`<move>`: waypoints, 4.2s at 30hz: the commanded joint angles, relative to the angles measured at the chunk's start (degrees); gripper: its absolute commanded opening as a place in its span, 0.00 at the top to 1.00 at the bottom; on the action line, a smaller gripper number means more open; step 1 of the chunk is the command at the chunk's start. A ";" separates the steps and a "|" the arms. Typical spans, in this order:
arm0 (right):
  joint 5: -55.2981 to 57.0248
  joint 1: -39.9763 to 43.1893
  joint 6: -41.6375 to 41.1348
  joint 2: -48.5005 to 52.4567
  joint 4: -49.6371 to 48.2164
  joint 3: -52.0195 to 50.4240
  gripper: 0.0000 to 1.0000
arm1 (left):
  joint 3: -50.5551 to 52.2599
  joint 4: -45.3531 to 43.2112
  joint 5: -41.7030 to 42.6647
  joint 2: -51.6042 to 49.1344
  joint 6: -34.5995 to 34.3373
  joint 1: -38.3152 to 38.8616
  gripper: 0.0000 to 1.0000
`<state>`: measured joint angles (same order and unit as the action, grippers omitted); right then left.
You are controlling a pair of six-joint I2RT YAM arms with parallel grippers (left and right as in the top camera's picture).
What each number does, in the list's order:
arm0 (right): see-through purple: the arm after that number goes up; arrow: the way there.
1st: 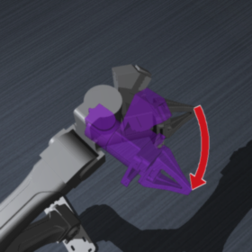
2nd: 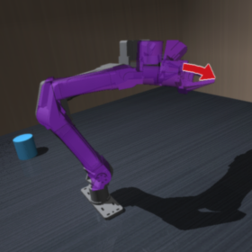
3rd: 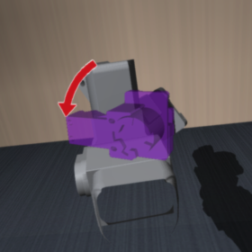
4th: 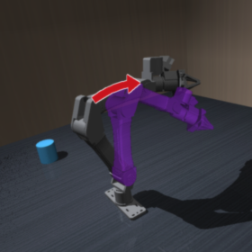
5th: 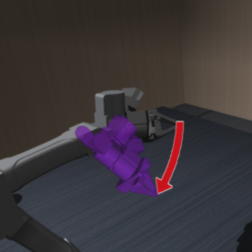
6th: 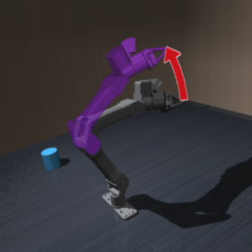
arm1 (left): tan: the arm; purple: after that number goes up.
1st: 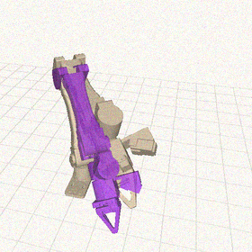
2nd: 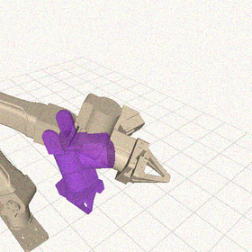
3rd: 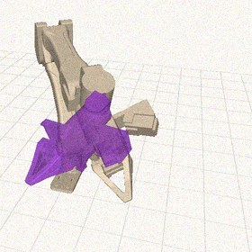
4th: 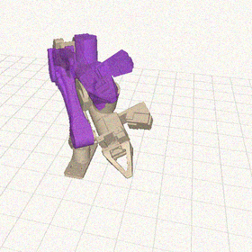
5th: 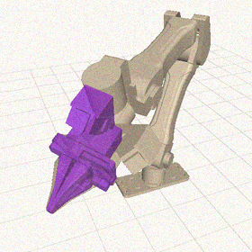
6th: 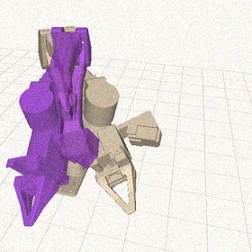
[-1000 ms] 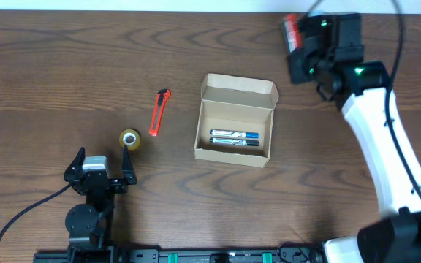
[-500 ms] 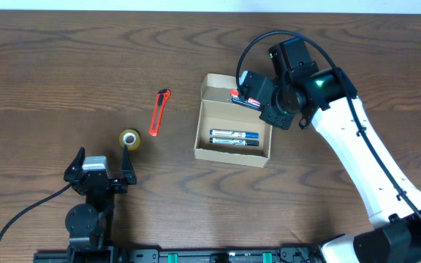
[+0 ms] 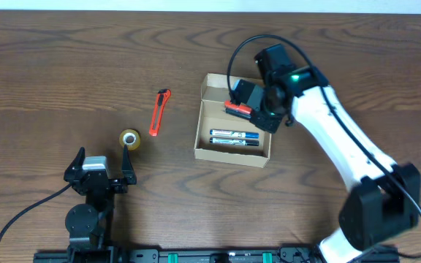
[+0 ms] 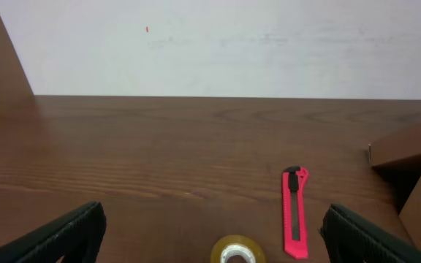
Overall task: Pack container
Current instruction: 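Lower the stapler into the box and open the right gripper, then raise the right gripper out of the box and move it aside, then move the left gripper over the clear tape roll and lower toward it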
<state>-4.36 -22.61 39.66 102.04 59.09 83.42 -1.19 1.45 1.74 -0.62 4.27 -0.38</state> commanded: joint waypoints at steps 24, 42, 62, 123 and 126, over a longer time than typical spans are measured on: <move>-5.31 -5.33 2.19 13.35 -4.00 -0.24 0.98 | 0.92 2.62 0.85 0.37 -0.44 -0.35 0.05; -3.28 -5.18 0.87 12.31 -3.13 -0.15 0.64 | 0.92 2.62 0.85 0.37 -0.44 -0.35 0.05; 5.57 -2.64 -9.81 -11.91 -14.38 2.03 0.36 | 0.92 2.64 0.83 0.37 -0.44 -0.35 0.05; 5.40 52.59 -45.79 -8.70 -1.22 1.90 0.01 | -75.84 58.88 0.66 -86.42 -4.31 -0.24 0.32; 5.38 52.57 -45.81 -8.70 -0.92 1.90 0.01 | -69.55 54.69 0.68 -86.44 -4.70 -0.24 0.32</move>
<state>0.47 30.41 -5.48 93.36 57.91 84.99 -74.89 57.67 2.94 -86.80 -0.08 -0.38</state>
